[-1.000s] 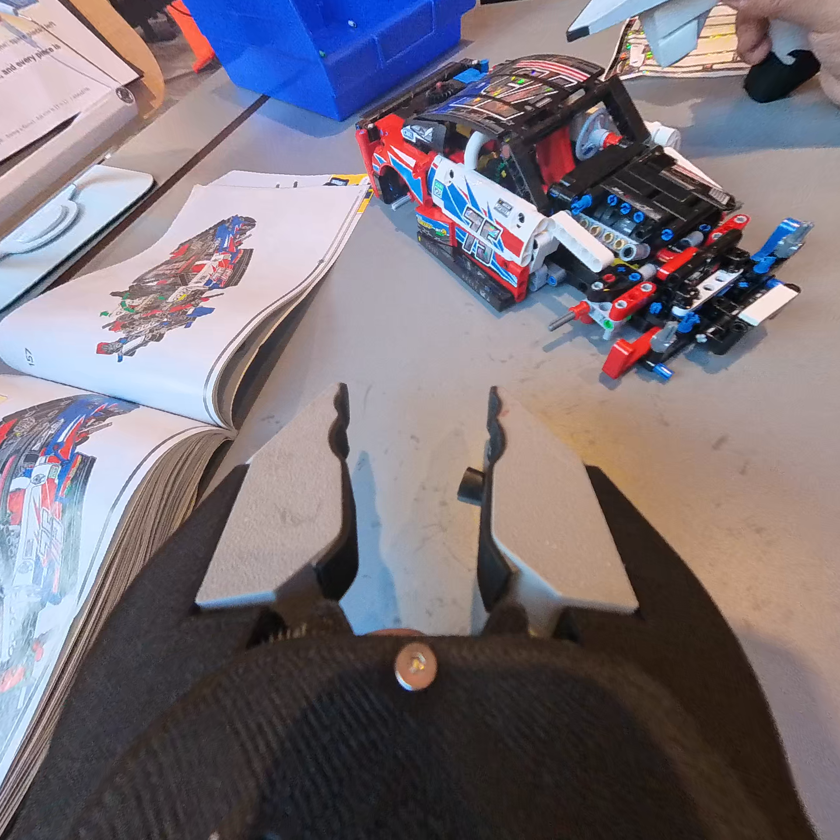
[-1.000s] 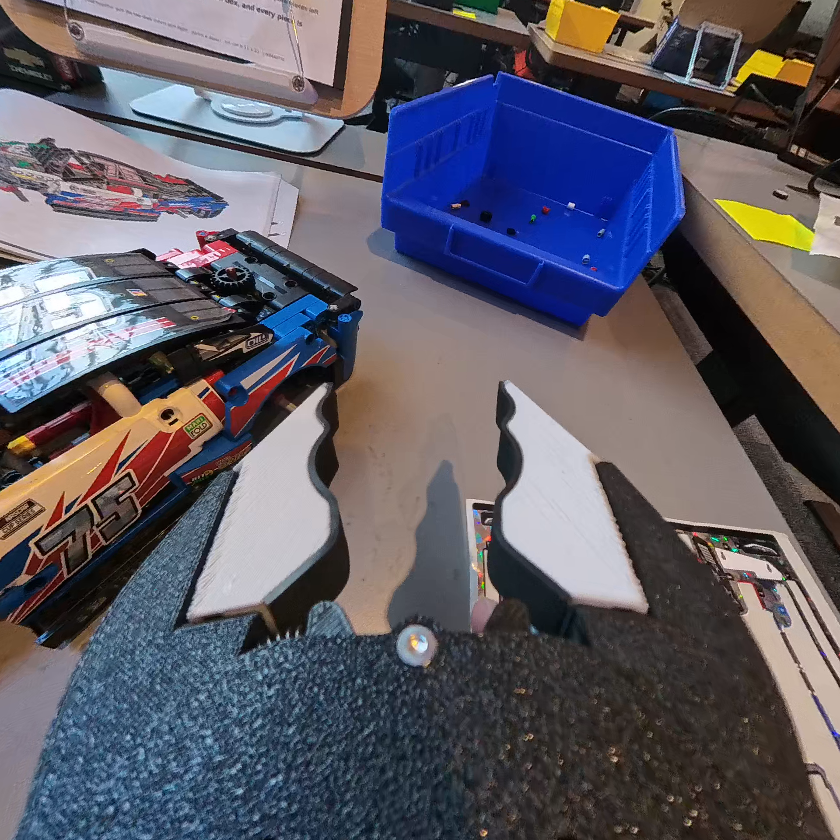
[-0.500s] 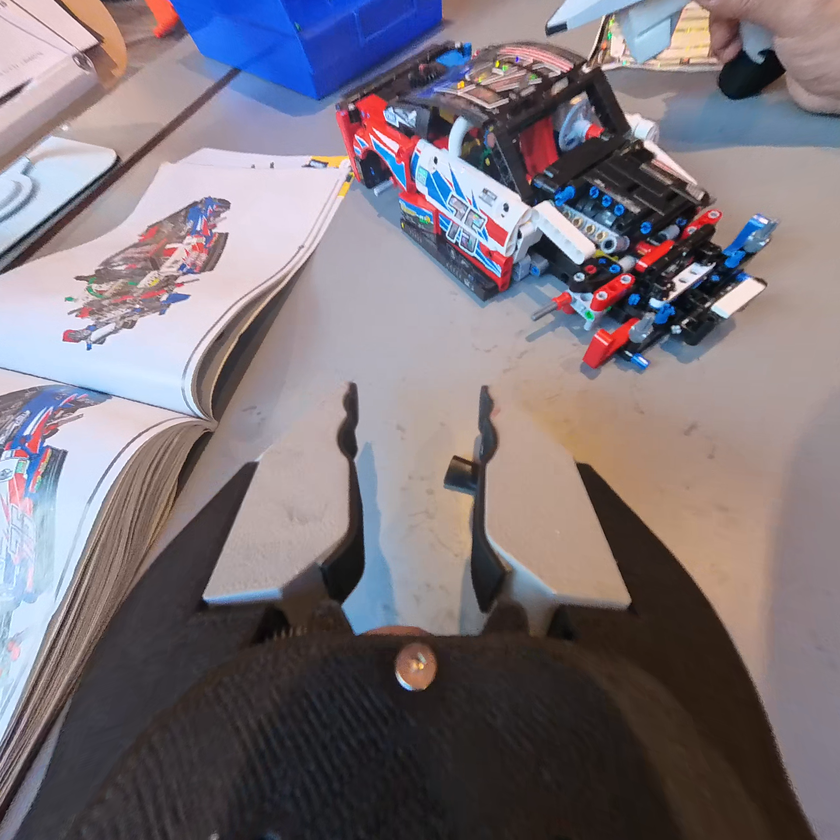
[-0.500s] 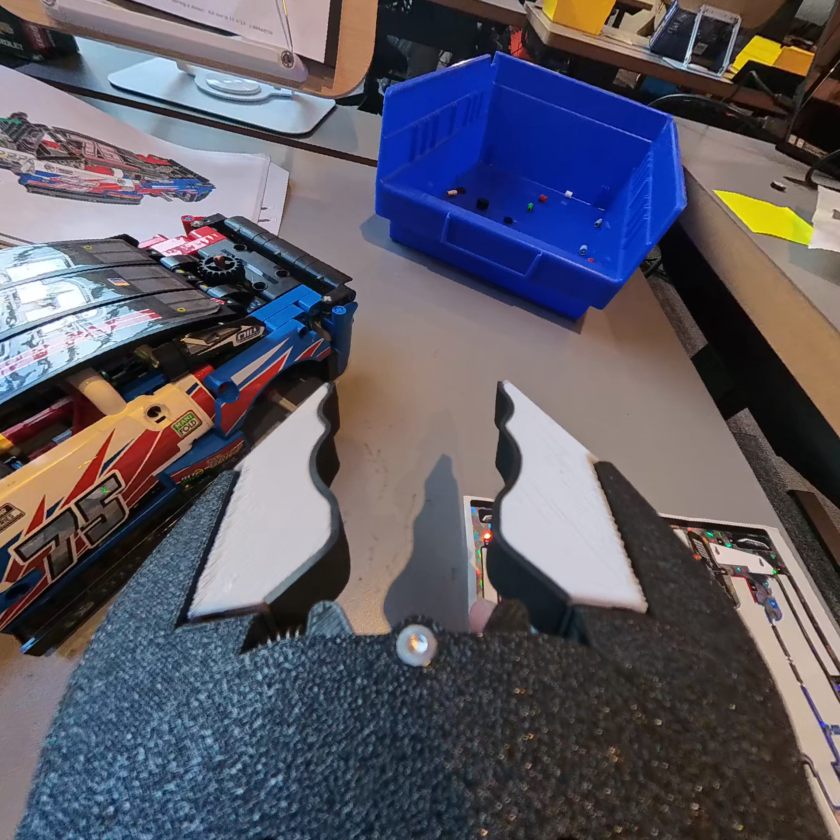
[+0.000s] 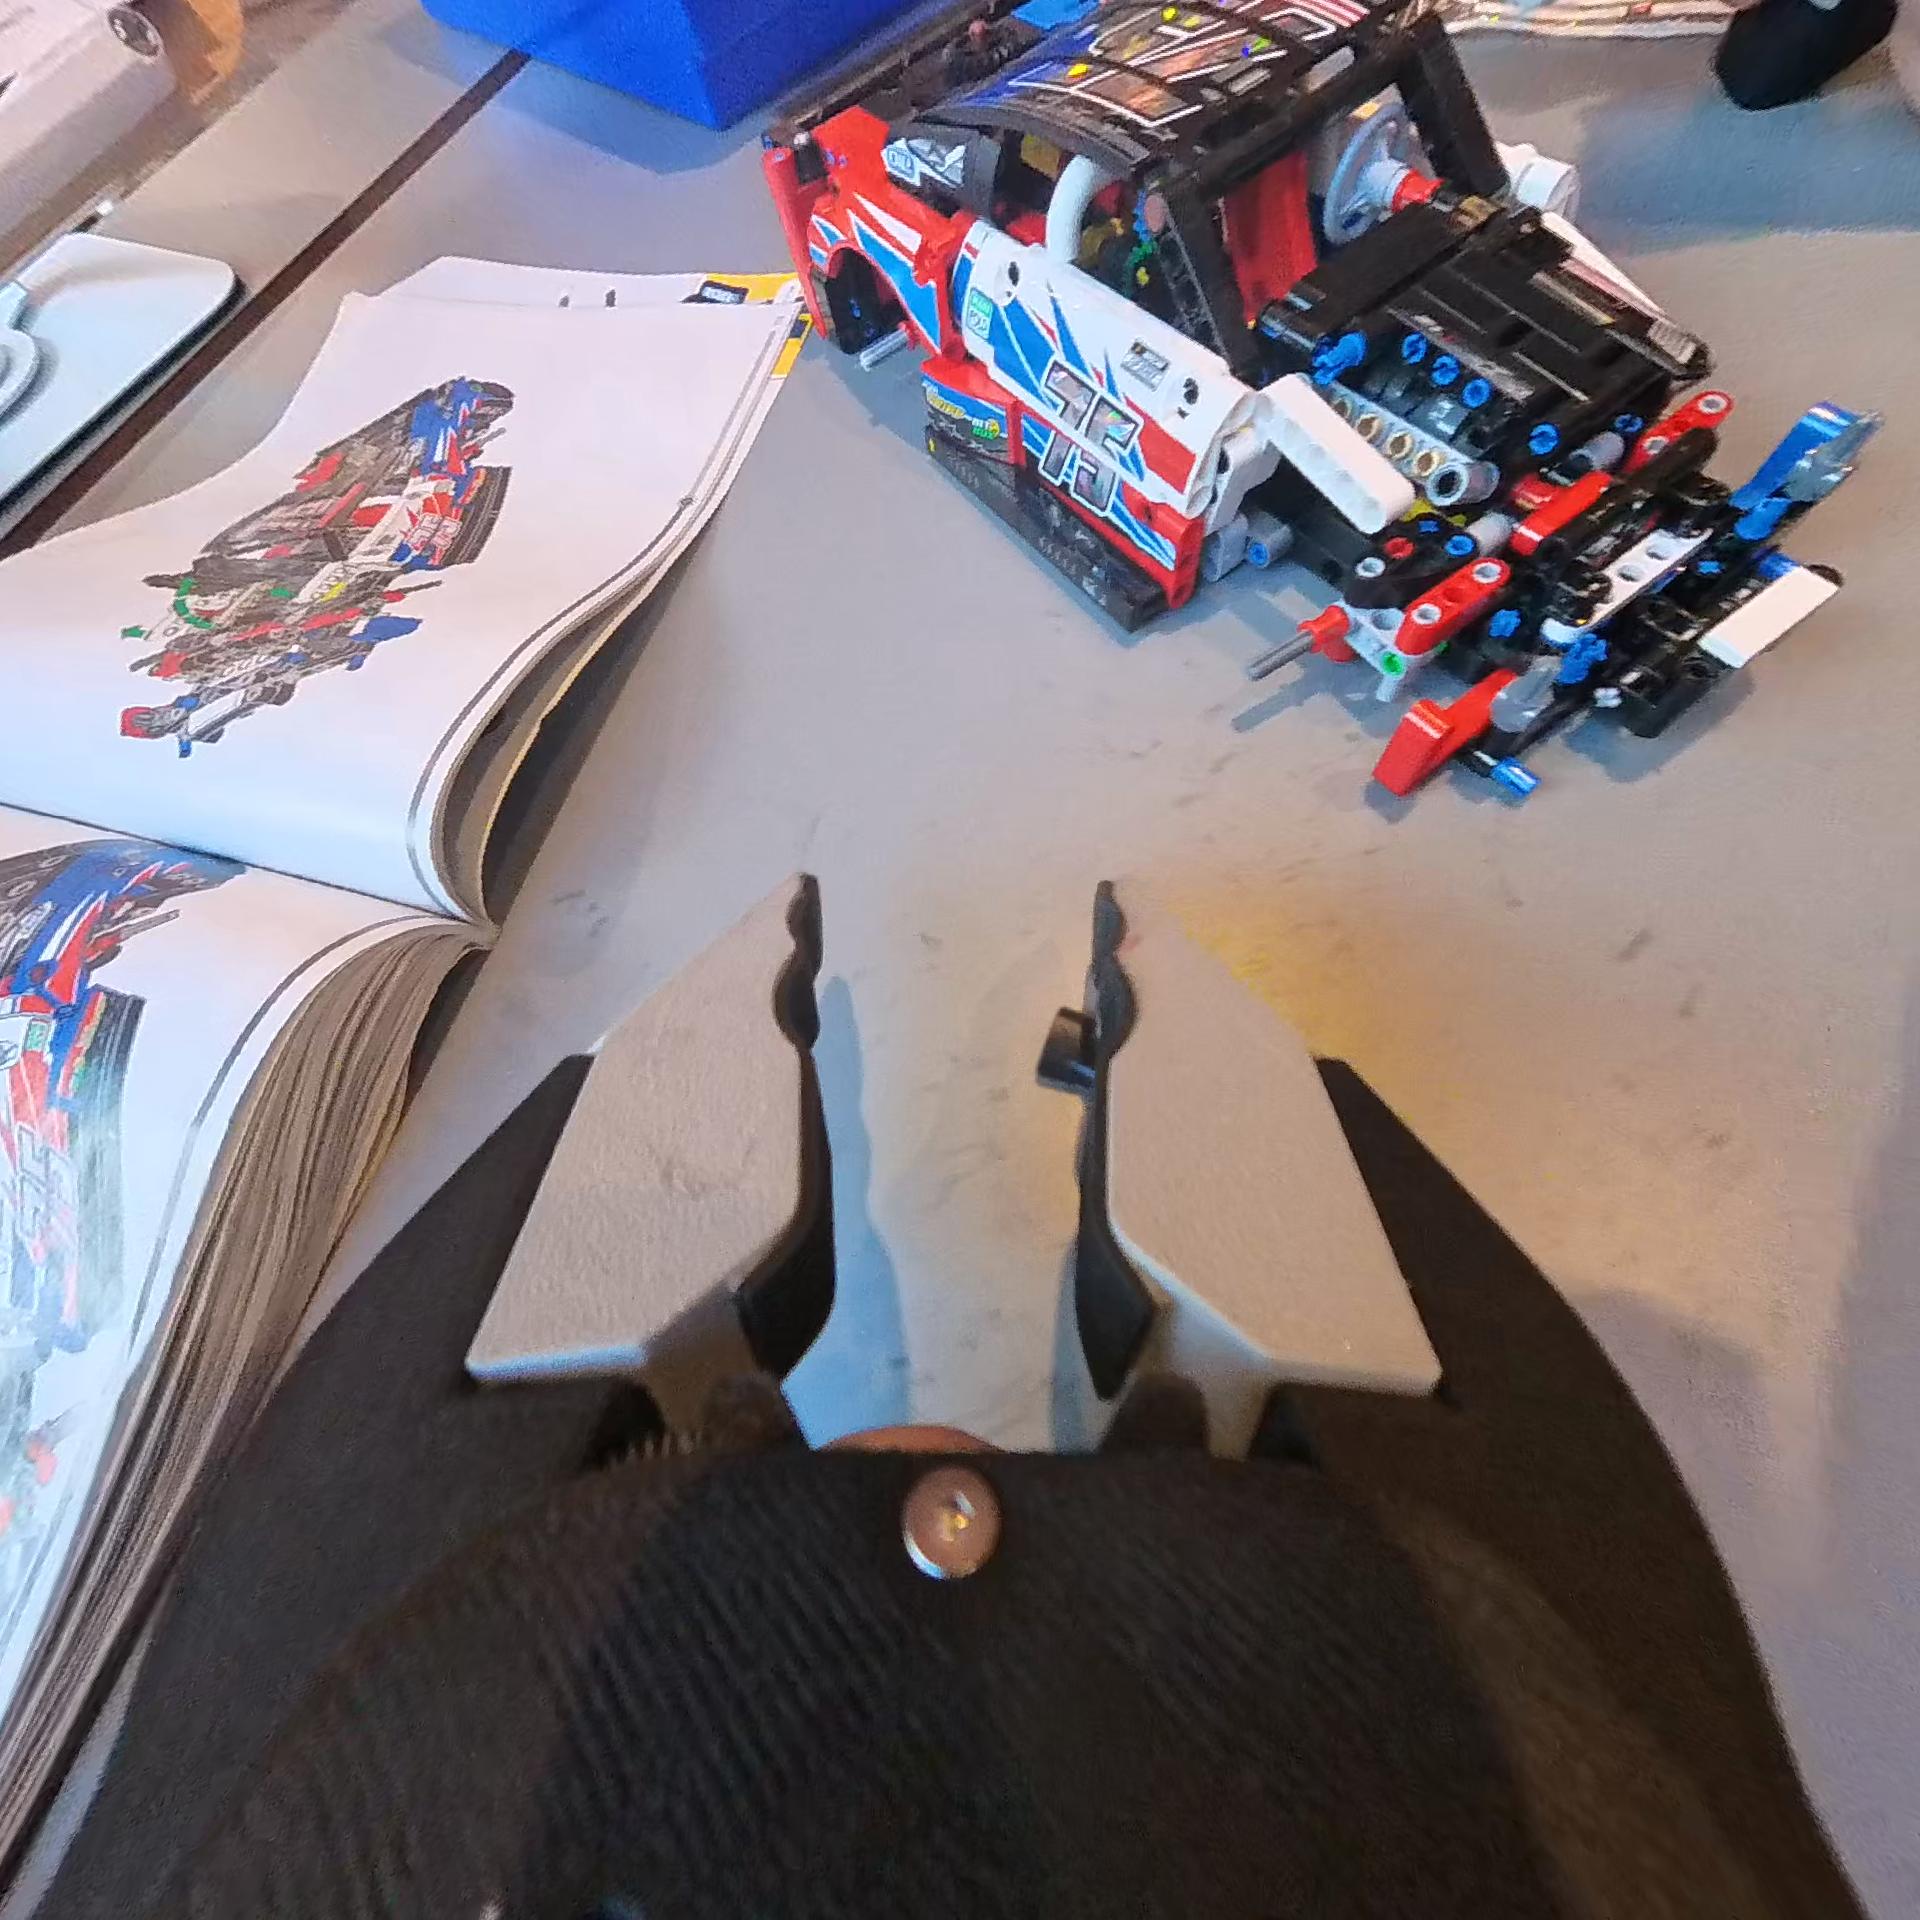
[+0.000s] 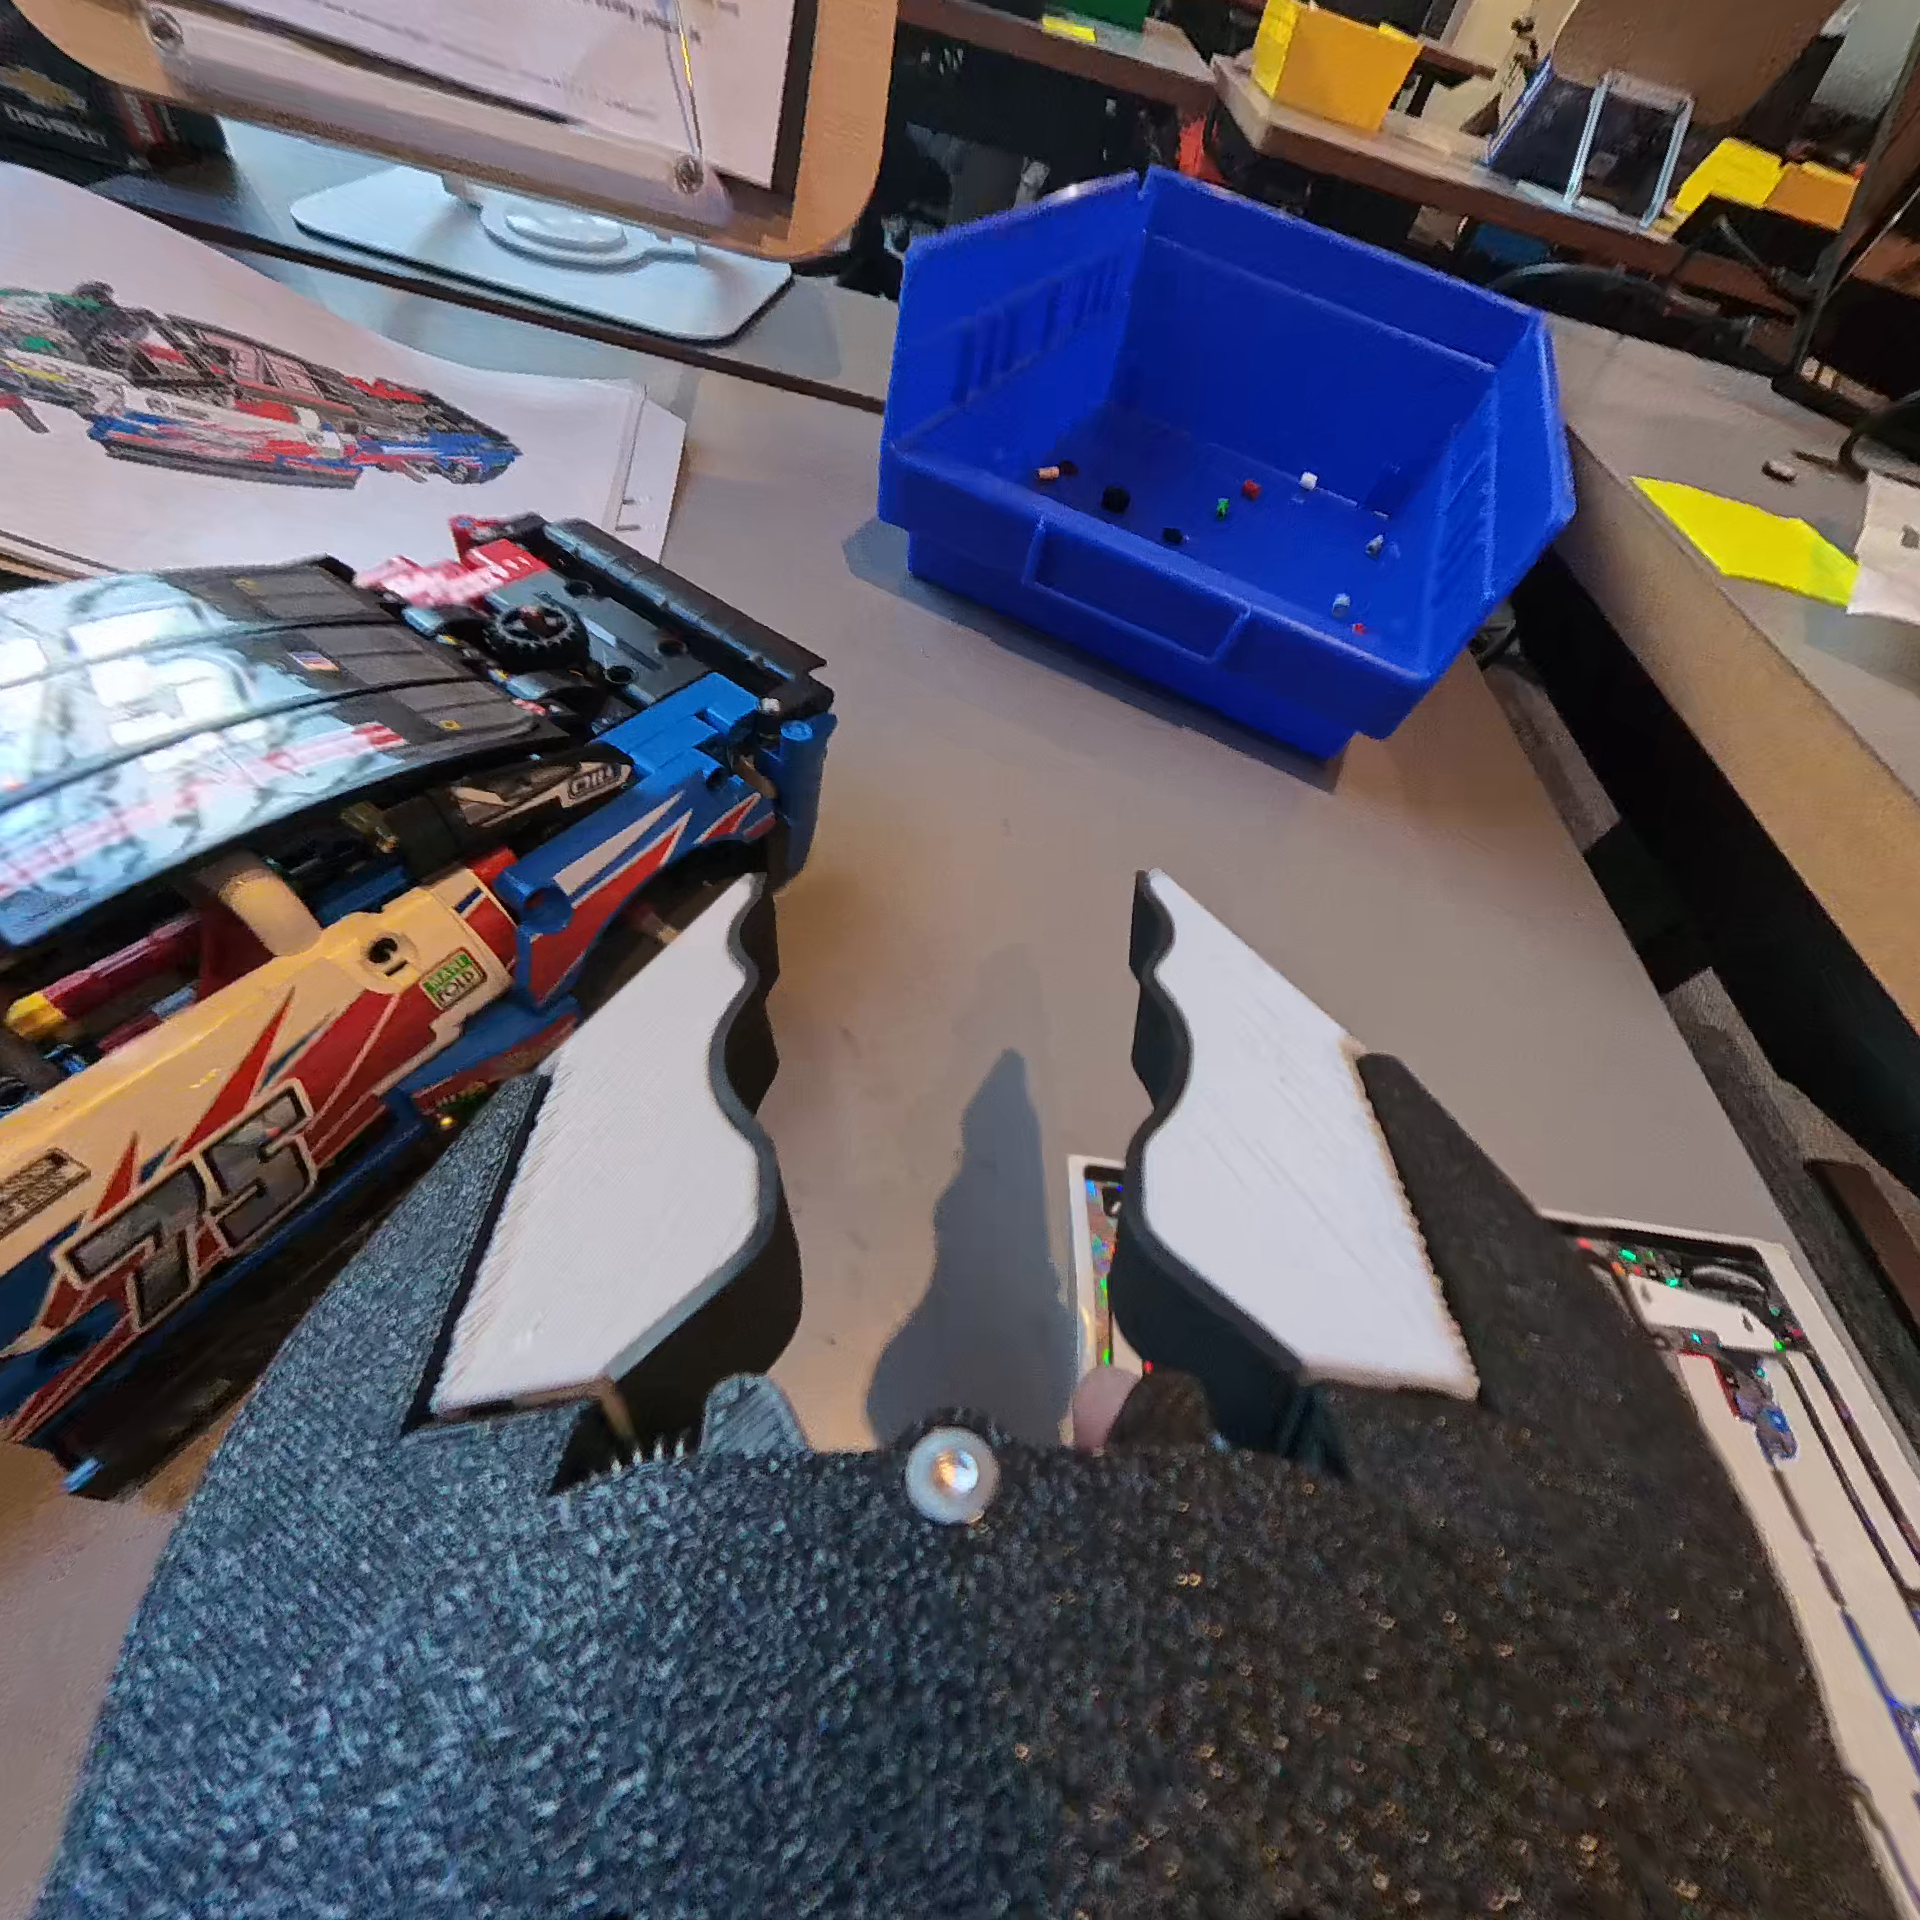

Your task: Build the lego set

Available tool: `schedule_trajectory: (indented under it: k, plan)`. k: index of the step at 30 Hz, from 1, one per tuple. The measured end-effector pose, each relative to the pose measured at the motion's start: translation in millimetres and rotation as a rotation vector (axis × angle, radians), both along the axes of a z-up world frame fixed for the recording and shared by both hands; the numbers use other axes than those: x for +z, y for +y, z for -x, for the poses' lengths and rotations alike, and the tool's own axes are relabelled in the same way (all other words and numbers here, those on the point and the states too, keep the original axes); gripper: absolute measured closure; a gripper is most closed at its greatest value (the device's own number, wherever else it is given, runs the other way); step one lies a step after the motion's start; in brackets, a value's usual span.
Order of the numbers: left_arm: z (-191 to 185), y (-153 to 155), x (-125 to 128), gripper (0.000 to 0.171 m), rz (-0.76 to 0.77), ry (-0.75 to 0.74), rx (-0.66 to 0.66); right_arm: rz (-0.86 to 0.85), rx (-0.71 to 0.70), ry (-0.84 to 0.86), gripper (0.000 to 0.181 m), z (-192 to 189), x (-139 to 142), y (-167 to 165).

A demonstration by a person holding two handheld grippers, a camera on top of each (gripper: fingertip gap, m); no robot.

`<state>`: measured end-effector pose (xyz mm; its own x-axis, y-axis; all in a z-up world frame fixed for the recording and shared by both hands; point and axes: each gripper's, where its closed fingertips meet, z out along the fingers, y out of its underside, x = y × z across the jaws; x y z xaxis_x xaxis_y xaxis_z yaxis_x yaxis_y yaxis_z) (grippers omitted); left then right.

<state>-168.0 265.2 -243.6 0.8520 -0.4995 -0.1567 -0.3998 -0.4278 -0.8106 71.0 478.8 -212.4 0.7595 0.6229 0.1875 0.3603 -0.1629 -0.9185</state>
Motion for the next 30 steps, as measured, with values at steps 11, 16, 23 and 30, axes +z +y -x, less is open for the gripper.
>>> schedule_trajectory:
  k: [11,16,23,30]
  plan:
    - [15.4,5.5,6.1,0.125,-0.017,-0.085,0.063,0.127,0.012,0.045,0.124,-104.0,41.3,-47.2]
    - [28.2,-4.8,2.2,0.125,0.005,-0.075,0.149,0.250,0.085,0.074,0.124,-141.8,21.3,-86.0]
    - [35.0,-37.9,4.2,0.126,0.030,-0.162,0.215,0.288,0.170,-0.037,0.113,-134.4,-15.3,-115.1]
    - [4.4,-73.7,-1.6,0.126,0.104,-0.193,0.110,0.367,0.324,-0.163,0.107,-133.2,-49.5,-141.3]
